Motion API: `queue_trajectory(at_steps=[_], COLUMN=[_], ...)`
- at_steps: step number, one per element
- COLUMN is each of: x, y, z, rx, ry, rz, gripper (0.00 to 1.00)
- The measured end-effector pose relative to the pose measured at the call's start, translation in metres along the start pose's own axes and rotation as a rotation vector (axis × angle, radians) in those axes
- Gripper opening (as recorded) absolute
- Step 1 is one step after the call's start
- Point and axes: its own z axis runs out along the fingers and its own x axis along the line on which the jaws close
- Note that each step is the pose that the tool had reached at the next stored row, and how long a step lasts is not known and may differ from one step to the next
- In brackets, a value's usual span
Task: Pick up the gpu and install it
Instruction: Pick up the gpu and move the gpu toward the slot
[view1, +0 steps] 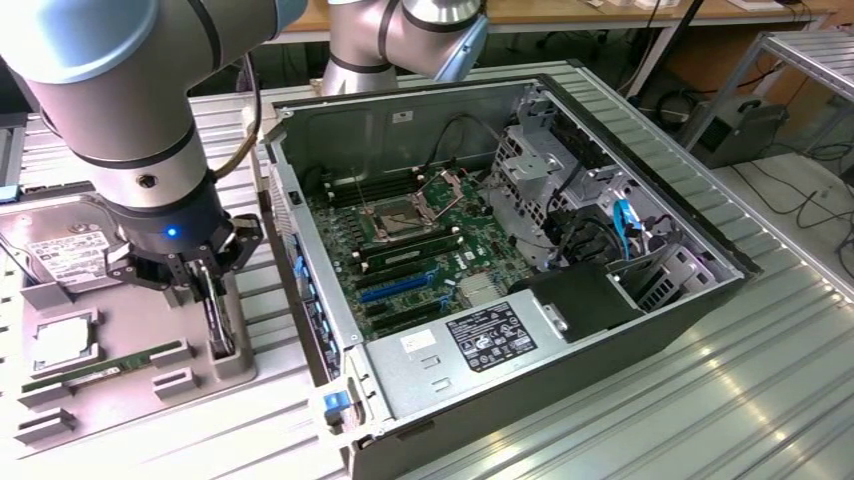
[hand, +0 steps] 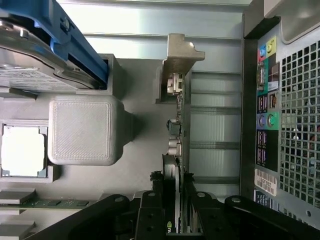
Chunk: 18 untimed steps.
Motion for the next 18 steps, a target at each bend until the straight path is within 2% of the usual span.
queue_trajectory(at_steps=[4, 10, 15, 18], x=[0.000, 0.000, 0.000, -0.001], y=[-0.0002, 0.0000, 0.0005, 0.0012], z=[-0.0001, -0.0026, -0.0099, -0.0194], rx=[0.0010, 0.0011, 0.0013, 0.0012], ry=[-0.0021, -0.0023, -0.0021, -0.0022], rz=[0.029, 0.029, 0.029, 0.029], gripper=[0.26, 0.26, 0.26, 0.26])
